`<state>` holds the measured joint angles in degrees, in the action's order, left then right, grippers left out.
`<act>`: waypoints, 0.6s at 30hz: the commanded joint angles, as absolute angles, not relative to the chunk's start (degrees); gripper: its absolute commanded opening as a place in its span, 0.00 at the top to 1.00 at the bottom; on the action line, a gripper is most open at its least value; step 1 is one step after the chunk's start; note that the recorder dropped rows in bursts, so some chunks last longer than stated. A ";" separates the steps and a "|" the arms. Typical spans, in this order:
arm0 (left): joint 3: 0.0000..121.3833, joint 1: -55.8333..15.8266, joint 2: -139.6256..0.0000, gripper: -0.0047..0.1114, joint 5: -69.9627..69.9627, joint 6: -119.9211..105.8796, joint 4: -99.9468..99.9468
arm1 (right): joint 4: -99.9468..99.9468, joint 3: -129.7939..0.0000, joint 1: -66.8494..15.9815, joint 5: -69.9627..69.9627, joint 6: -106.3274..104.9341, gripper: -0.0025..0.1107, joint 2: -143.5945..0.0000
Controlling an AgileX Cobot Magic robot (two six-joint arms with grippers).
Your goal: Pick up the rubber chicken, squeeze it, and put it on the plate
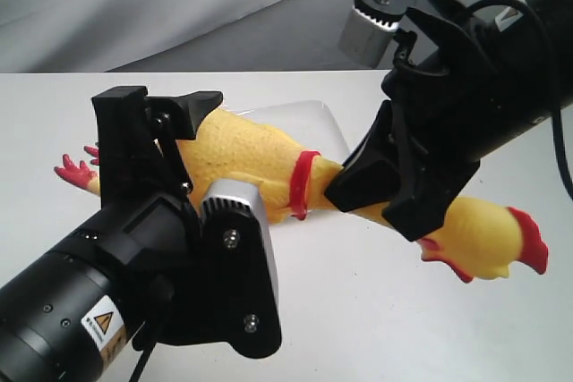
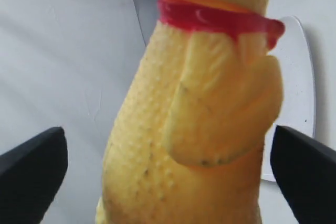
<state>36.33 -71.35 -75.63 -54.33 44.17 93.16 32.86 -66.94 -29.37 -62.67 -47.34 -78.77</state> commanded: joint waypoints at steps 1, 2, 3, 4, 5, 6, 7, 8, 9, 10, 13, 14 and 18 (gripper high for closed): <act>36.46 -71.20 -75.68 0.14 -53.96 45.46 94.01 | 34.98 -67.17 -29.21 -63.98 -49.61 0.98 -78.24; 36.46 -71.20 -75.68 0.17 -53.94 45.46 93.89 | 35.91 -67.17 -29.21 -64.81 -50.41 0.98 -78.24; 36.46 -71.20 -75.68 0.23 -53.94 45.46 93.89 | 36.51 -67.17 -29.21 -65.24 -51.18 0.98 -78.24; 36.46 -71.20 -75.68 0.31 -53.94 45.46 93.89 | 37.06 -67.17 -29.21 -65.64 -51.47 0.98 -78.24; 36.46 -71.20 -75.68 0.41 -53.94 45.46 93.89 | 37.46 -67.17 -29.21 -65.73 -51.54 0.98 -78.24; 36.46 -71.20 -75.68 0.53 -53.94 45.46 93.25 | 37.57 -67.17 -29.21 -65.73 -51.54 0.98 -78.24; 36.46 -71.20 -75.68 0.66 -53.94 45.46 92.80 | 37.57 -67.17 -29.21 -65.73 -51.54 0.98 -78.24; 36.46 -71.20 -75.68 0.80 -53.94 45.46 91.98 | 37.57 -67.17 -29.21 -65.73 -51.54 0.98 -78.24; 36.46 -71.20 -75.68 0.92 -53.94 45.23 91.71 | 37.57 -67.17 -29.21 -65.73 -51.54 0.98 -78.24; 36.46 -71.20 -75.68 0.95 -53.94 44.44 91.32 | 37.57 -67.17 -29.21 -65.73 -51.54 0.98 -78.24; 36.46 -71.20 -75.68 0.95 -54.46 44.44 91.31 | 37.33 -67.17 -29.21 -65.39 -51.54 0.98 -78.24; 36.46 -71.20 -75.68 0.95 -54.46 44.44 91.31 | 37.06 -67.17 -29.21 -65.31 -51.54 0.98 -78.24; 36.46 -71.20 -75.68 0.94 -54.46 44.44 92.16 | 36.55 -67.17 -29.21 -65.16 -51.54 0.98 -78.24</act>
